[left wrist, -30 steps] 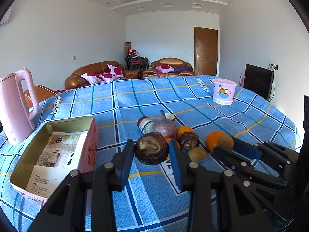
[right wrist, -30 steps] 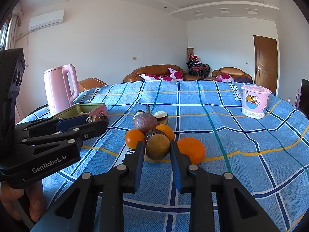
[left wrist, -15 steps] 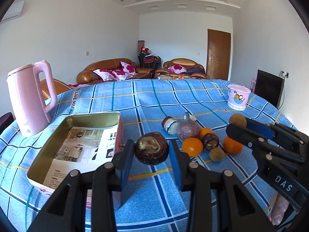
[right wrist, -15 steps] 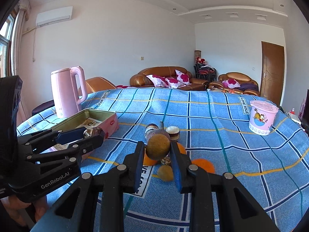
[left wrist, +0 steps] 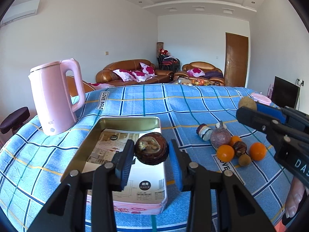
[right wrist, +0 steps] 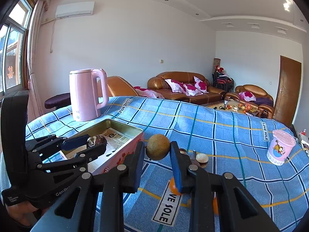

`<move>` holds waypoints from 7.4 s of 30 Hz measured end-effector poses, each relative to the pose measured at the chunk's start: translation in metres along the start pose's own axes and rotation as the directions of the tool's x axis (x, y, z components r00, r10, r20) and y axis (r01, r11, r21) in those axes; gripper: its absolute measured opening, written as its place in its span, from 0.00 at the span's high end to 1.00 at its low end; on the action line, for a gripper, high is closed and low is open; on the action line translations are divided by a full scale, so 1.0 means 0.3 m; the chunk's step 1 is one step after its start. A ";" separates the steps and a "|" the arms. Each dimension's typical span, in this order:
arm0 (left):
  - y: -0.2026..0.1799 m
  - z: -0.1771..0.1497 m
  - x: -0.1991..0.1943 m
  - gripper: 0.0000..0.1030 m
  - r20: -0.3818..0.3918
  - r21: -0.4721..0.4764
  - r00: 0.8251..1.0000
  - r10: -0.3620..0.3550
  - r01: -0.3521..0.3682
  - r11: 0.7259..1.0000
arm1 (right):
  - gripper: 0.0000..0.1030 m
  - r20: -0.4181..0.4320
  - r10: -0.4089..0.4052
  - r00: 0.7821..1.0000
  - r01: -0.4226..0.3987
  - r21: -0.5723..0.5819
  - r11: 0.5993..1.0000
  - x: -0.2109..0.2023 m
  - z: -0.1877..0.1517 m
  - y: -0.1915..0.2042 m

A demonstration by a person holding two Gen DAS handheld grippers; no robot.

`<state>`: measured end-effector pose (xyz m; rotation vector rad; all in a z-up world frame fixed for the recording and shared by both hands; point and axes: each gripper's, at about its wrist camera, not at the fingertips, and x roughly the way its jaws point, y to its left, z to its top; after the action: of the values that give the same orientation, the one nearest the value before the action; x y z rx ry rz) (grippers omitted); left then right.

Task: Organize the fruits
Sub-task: 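Carry the mangosteen and kiwi in both tools over the open tin box, then lower both fruits into the tin box and open both tools, then grasp the large orange with the right tool while the left tool returns to the pile, then grasp a brown kiwi with the left tool while the right tool holds the orange, then lift the kiwi and orange and carry both toward the tin box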

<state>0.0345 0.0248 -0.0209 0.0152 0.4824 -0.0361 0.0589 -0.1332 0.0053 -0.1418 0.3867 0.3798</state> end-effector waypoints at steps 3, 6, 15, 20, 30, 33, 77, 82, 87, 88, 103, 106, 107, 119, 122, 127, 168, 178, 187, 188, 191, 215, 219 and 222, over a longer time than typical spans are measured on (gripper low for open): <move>0.019 0.001 0.007 0.62 -0.011 0.000 1.000 0.015 -0.015 1.000 | 0.72 0.000 0.013 1.000 -0.013 -0.015 1.000 0.015 0.018 0.012; 0.034 -0.001 0.012 0.62 -0.019 0.001 0.999 0.030 -0.030 1.000 | 0.72 -0.004 0.021 1.000 -0.021 -0.025 0.999 0.034 0.030 0.024; 0.087 0.001 0.049 0.62 -0.055 -0.002 0.996 0.064 -0.064 0.998 | 0.72 -0.033 0.058 0.998 -0.060 -0.041 0.997 0.108 0.053 0.065; 0.115 0.003 0.076 0.62 -0.080 0.004 0.994 0.080 -0.080 0.997 | 0.72 -0.042 0.079 0.996 -0.081 -0.054 0.995 0.140 0.071 0.091; 0.171 0.000 0.128 0.62 -0.118 0.024 0.986 0.114 -0.112 0.993 | 0.72 -0.072 0.111 0.991 -0.116 -0.067 0.991 0.232 0.070 0.148; 0.178 0.002 0.140 0.63 -0.128 0.027 0.984 0.124 -0.121 0.992 | 0.72 -0.082 0.114 0.990 -0.120 -0.067 0.991 0.260 0.068 0.156; 0.232 -0.006 0.209 0.40 -0.192 0.033 0.970 0.148 -0.145 0.989 | 0.51 -0.211 0.138 0.968 -0.151 -0.046 0.987 0.431 -0.005 0.206; 0.181 0.012 0.133 0.23 -0.130 0.020 0.986 0.106 -0.104 0.994 | 0.48 -0.196 0.108 0.975 -0.119 -0.046 0.992 0.349 -0.025 0.158; 0.056 0.016 0.093 0.16 -0.102 0.031 0.994 0.023 -0.020 0.999 | 0.45 -0.172 0.025 0.985 -0.030 -0.030 0.999 0.209 -0.081 0.041; 0.028 0.013 0.092 0.14 -0.101 0.034 0.995 0.009 -0.005 0.999 | 0.44 -0.168 0.002 0.986 -0.005 -0.020 1.000 0.180 -0.097 0.008; -0.309 -0.039 0.123 0.14 -0.208 0.107 0.963 -0.169 0.194 0.975 | 0.37 -0.301 -0.192 0.934 0.237 0.121 0.964 0.051 -0.238 -0.366; -0.353 -0.047 0.125 0.14 -0.220 0.130 0.959 -0.179 0.210 0.969 | 0.37 -0.321 -0.166 0.932 0.221 0.142 0.965 0.077 -0.254 -0.377; -0.364 -0.049 0.128 0.14 -0.223 0.135 0.958 -0.181 0.214 0.967 | 0.37 -0.343 -0.155 0.926 0.216 0.148 0.965 0.090 -0.259 -0.380; -0.457 -0.058 0.158 0.36 -0.289 0.140 0.921 -0.263 0.312 0.940 | 0.54 -0.316 -0.163 0.935 0.238 0.215 0.947 0.046 -0.277 -0.421; -0.486 -0.060 0.165 0.36 -0.306 0.145 0.908 -0.284 0.340 0.929 | 0.54 -0.318 -0.179 0.931 0.259 0.229 0.938 0.041 -0.278 -0.442; -0.536 -0.068 0.189 0.41 -0.341 0.164 0.894 -0.292 0.362 0.917 | 0.54 -0.301 -0.172 0.938 0.251 0.248 0.936 0.028 -0.277 -0.451; -0.471 -0.050 0.117 0.69 -0.183 0.106 0.920 -0.346 0.369 0.923 | 0.53 -0.090 -0.168 0.982 0.181 0.169 0.969 -0.073 -0.270 -0.378; -0.463 -0.050 0.084 0.69 -0.128 0.122 0.935 -0.331 0.346 0.930 | 0.53 -0.051 -0.175 0.983 0.181 0.159 0.970 -0.094 -0.270 -0.367; -0.460 -0.049 0.065 0.69 -0.091 0.125 0.942 -0.323 0.332 0.935 | 0.53 -0.006 -0.185 0.983 0.184 0.151 0.971 -0.117 -0.272 -0.360; -0.459 -0.049 0.063 0.69 -0.088 0.125 0.942 -0.323 0.332 0.935 | 0.53 -0.001 -0.186 0.983 0.184 0.151 0.971 -0.121 -0.273 -0.358; -0.457 -0.050 0.057 0.69 -0.076 0.126 0.945 -0.317 0.325 0.937 | 0.53 0.012 -0.190 0.982 0.186 0.148 0.971 -0.129 -0.274 -0.355; -0.451 -0.055 0.014 0.69 0.000 0.140 0.953 -0.304 0.301 0.943 | 0.53 0.105 -0.206 0.973 0.192 0.129 0.973 -0.178 -0.284 -0.338; -0.451 -0.059 0.003 0.69 0.011 0.142 0.952 -0.305 0.301 0.943 | 0.53 0.118 -0.206 0.971 0.192 0.127 0.973 -0.186 -0.288 -0.336; -0.448 -0.061 -0.005 0.69 0.024 0.142 0.951 -0.307 0.301 0.943 | 0.53 0.129 -0.208 0.970 0.192 0.125 0.973 -0.192 -0.289 -0.334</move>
<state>0.0197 -0.1091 -0.0372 0.0746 0.4322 -0.3730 0.0188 -0.2623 -0.0452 -0.0434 0.2501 0.1665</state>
